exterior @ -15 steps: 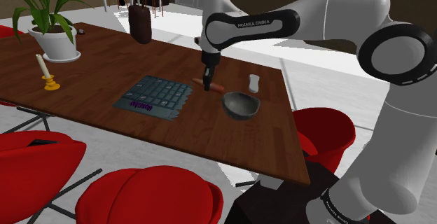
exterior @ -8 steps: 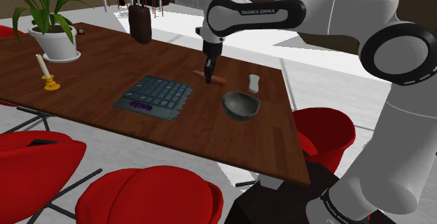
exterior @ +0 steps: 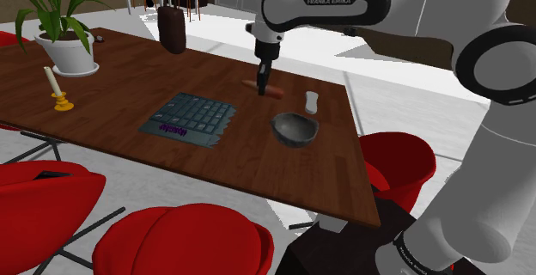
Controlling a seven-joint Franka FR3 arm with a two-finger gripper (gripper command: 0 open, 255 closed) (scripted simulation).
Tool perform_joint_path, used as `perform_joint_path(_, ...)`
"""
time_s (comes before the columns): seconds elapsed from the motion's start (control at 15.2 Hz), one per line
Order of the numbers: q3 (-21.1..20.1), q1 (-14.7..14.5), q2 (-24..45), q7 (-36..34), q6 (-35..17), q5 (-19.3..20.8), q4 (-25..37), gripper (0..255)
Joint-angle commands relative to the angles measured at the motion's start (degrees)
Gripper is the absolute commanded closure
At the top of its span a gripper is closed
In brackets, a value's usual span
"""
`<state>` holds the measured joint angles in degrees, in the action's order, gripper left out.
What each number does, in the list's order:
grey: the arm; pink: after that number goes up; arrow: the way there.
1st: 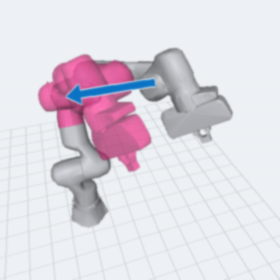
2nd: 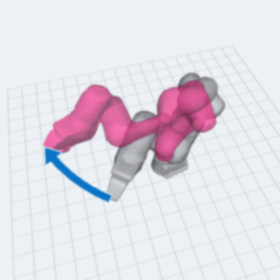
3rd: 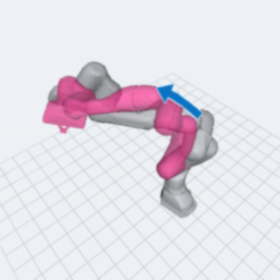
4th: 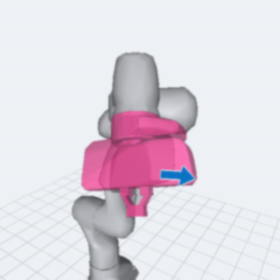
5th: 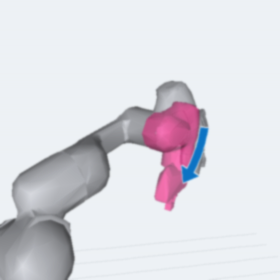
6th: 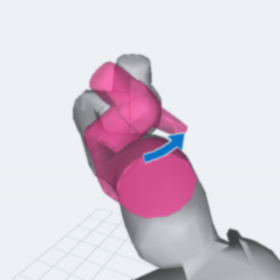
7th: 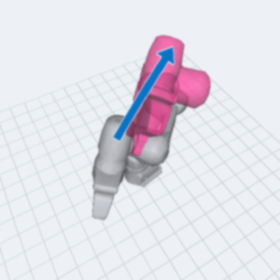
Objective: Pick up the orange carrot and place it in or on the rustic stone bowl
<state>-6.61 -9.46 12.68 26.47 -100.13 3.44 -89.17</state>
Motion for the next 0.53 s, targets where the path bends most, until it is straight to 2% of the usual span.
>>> perform_joint_path(0.0,0.46,1.00,-3.77,1.41,-1.29,-0.46,-4.96,255)
perform_joint_path(0.46,3.02,4.00,-18.07,7.06,-4.81,-1.61,-22.52,255)
